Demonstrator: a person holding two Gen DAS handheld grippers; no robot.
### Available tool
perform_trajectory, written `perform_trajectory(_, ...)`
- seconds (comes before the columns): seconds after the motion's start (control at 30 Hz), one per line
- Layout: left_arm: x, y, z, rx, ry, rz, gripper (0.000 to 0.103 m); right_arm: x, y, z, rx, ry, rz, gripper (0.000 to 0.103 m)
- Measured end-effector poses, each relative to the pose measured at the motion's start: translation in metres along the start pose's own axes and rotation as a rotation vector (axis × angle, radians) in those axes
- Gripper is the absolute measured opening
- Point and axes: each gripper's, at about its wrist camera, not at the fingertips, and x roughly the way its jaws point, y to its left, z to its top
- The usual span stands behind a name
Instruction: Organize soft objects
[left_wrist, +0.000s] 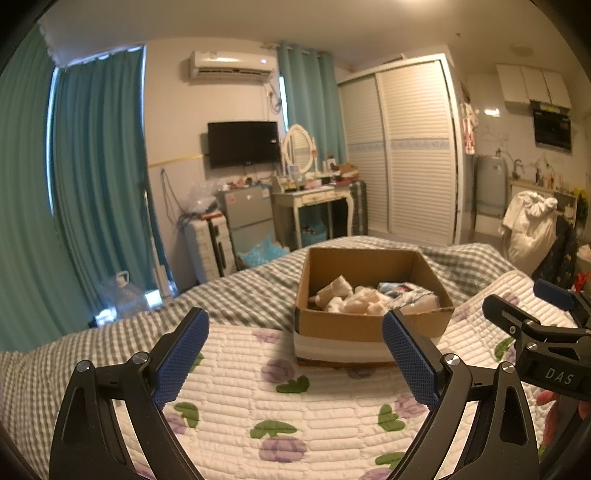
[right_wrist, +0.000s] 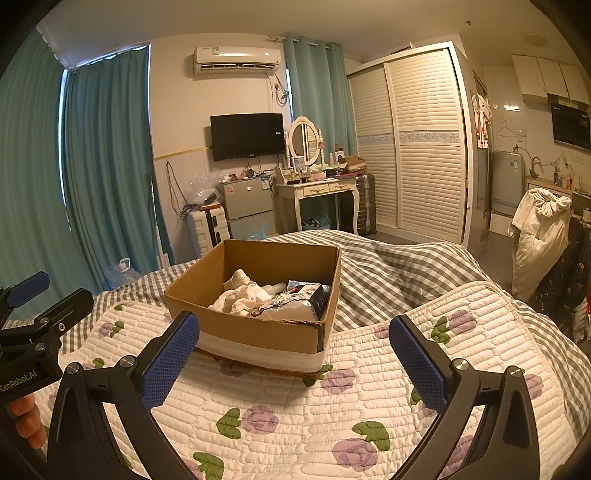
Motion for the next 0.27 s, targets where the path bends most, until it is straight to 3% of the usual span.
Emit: perform_trajectory(0.27, 0.0005, -0.0012, -0.0024, -0.004, 0.004, -0.006, 0.096, 0.0002, 0.0, -0.0001, 0.001, 0.0, -0.003, 0.103)
